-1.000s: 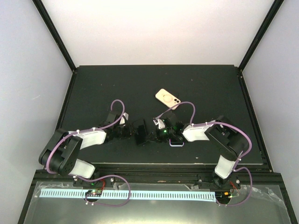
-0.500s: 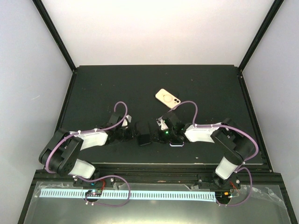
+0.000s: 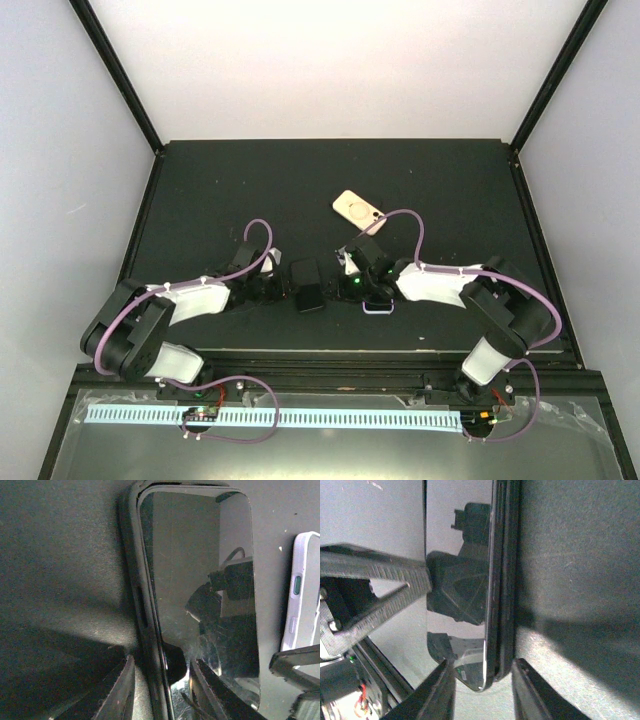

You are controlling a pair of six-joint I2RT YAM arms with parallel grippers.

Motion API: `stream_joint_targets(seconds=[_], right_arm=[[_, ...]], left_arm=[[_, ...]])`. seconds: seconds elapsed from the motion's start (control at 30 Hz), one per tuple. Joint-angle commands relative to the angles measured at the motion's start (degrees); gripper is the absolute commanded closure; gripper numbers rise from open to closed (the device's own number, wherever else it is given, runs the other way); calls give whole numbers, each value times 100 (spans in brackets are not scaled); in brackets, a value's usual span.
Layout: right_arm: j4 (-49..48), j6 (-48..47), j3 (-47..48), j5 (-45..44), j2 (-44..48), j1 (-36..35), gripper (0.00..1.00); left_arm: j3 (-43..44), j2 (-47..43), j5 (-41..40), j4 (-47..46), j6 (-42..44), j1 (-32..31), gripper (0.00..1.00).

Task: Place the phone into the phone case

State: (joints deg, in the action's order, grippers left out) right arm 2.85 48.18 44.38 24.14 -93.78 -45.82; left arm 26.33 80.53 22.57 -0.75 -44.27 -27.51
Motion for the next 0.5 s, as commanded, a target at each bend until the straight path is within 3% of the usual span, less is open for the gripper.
stream_joint_targets(seconds=[0.0, 0.27, 0.47], right_arm=[[75, -138, 295, -246, -55, 3, 58], [-91, -99, 631, -244, -631, 20, 53], [-284, -5, 723, -76, -1036, 18, 48]], left_arm=[[136, -106, -299, 410, 84, -27, 67], [165, -49, -311, 431, 88, 14, 63], [61, -22, -254, 378, 133, 10, 66]])
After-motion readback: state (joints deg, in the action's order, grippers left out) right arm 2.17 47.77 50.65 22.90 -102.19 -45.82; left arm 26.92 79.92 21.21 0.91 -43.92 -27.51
